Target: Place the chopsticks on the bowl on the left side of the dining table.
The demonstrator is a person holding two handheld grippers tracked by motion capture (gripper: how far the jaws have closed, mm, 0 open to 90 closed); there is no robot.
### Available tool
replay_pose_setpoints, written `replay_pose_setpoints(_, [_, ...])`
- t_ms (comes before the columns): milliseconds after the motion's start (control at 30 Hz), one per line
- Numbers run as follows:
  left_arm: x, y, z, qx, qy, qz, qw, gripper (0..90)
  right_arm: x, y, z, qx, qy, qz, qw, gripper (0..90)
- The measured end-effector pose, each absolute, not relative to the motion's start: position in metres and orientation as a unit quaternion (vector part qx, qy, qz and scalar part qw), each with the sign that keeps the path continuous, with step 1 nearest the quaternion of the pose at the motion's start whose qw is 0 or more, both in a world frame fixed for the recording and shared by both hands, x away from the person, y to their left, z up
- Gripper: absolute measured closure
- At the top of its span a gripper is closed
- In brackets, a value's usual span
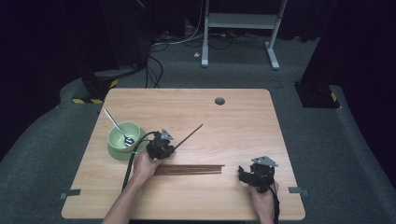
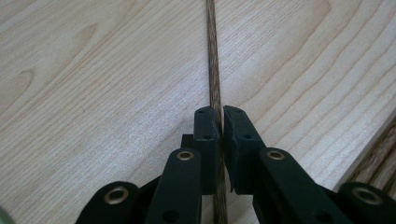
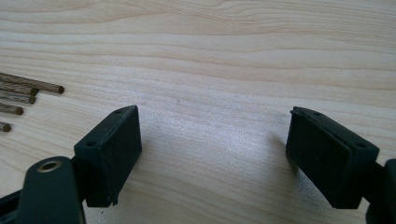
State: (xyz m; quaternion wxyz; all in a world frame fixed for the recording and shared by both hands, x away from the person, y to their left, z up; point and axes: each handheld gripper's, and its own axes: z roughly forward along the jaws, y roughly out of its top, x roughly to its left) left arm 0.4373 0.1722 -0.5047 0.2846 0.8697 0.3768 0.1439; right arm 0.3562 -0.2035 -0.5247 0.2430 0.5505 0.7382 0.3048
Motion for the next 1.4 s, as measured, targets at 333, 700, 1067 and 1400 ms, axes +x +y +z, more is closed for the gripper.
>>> replay_pose_setpoints(333, [0.4377,0.1751,-0.5055,0.871,0.370,0.141,0.291,83.4,0.3561,-0.2035,-0.5247,0.550,0.739,0.305,0.243,18.1])
replay_pose_setpoints(700, [0.4385,0.1753,-0.5051,0.874,0.364,0.141,0.290,83.8,0.3561,-0.2034,-0.5247,0.550,0.738,0.305,0.243,18.1])
replay_pose_setpoints(1067, [0.4388,0.1753,-0.5051,0.874,0.364,0.139,0.291,84.3,0.3561,-0.2035,-0.5247,0.550,0.738,0.305,0.243,18.1])
replay_pose_setpoints(1400, [0.4356,0.1761,-0.5008,0.874,0.360,0.137,0.296,84.4,0.3561,-0.2035,-0.5247,0.550,0.739,0.305,0.243,18.1])
